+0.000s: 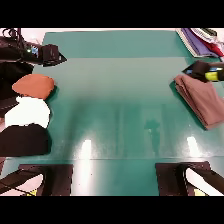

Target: Fold the shirts.

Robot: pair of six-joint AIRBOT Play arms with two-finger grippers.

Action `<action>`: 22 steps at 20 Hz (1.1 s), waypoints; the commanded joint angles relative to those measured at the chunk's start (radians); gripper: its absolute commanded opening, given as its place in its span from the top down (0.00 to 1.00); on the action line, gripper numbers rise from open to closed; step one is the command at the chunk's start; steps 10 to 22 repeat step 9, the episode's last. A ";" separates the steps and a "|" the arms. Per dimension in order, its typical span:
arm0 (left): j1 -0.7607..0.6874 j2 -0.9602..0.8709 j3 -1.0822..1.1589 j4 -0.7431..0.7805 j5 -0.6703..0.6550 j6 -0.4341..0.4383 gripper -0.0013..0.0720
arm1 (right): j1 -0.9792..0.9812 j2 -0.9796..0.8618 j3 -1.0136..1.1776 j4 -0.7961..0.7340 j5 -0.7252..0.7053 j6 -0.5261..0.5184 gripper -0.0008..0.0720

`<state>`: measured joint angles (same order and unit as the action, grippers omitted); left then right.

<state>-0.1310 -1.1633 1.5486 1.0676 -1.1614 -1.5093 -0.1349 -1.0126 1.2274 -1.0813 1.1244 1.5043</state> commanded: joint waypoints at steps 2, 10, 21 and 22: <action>0.000 0.000 0.000 -0.002 0.002 -0.001 0.95 | 0.253 0.001 0.008 0.005 -0.052 -0.068 0.97; 0.000 0.000 0.000 -0.002 0.002 -0.001 0.95 | 0.296 0.001 0.008 0.007 -0.059 -0.068 0.97; 0.000 0.000 0.000 -0.002 0.002 -0.001 0.95 | 0.296 0.001 0.008 0.007 -0.059 -0.068 0.97; 0.000 0.000 0.000 -0.002 0.002 -0.001 0.95 | 0.296 0.001 0.008 0.007 -0.059 -0.068 0.97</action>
